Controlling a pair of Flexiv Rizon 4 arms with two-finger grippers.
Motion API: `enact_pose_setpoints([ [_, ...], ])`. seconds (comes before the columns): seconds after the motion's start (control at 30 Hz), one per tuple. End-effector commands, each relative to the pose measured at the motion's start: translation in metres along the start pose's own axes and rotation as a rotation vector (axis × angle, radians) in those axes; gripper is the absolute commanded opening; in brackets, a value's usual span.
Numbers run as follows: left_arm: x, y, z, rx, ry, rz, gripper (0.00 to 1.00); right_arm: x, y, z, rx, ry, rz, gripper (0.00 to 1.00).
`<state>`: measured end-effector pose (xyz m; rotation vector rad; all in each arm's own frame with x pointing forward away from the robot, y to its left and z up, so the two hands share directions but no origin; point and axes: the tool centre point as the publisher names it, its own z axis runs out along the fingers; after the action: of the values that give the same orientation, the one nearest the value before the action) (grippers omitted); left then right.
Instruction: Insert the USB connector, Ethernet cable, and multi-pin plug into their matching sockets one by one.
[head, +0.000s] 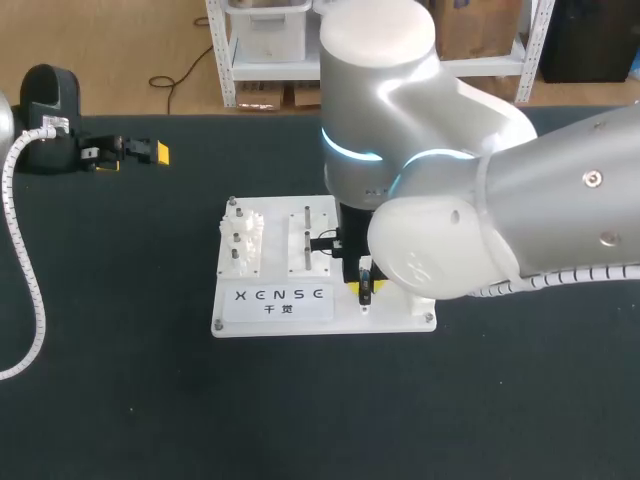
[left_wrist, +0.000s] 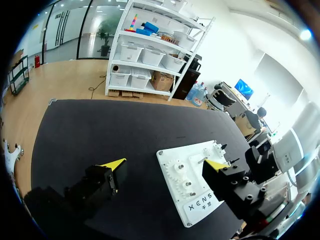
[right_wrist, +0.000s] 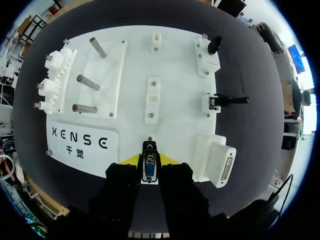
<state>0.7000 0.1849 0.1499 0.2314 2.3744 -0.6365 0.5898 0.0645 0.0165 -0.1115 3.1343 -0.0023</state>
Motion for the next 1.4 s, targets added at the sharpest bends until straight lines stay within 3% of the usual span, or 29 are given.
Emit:
enact_pose_setpoints([
  [0.03,0.000,0.000,0.000,0.000,0.000,0.000,1.00,0.005,-0.002,-0.005,-0.004,-0.022,-0.003,0.00],
  [0.67,0.000,0.000,0.000,0.000,0.000,0.000,1.00,0.005,-0.014,-0.028,-0.021,-0.070,0.014,0.00],
  [1.07,0.000,0.000,0.000,0.000,0.000,0.000,1.00,-0.002,-0.039,-0.056,-0.019,-0.116,0.032,0.00],
  [1.4,0.000,0.000,0.000,0.000,0.000,0.000,1.00,0.001,-0.058,-0.064,-0.016,-0.123,0.044,0.00],
])
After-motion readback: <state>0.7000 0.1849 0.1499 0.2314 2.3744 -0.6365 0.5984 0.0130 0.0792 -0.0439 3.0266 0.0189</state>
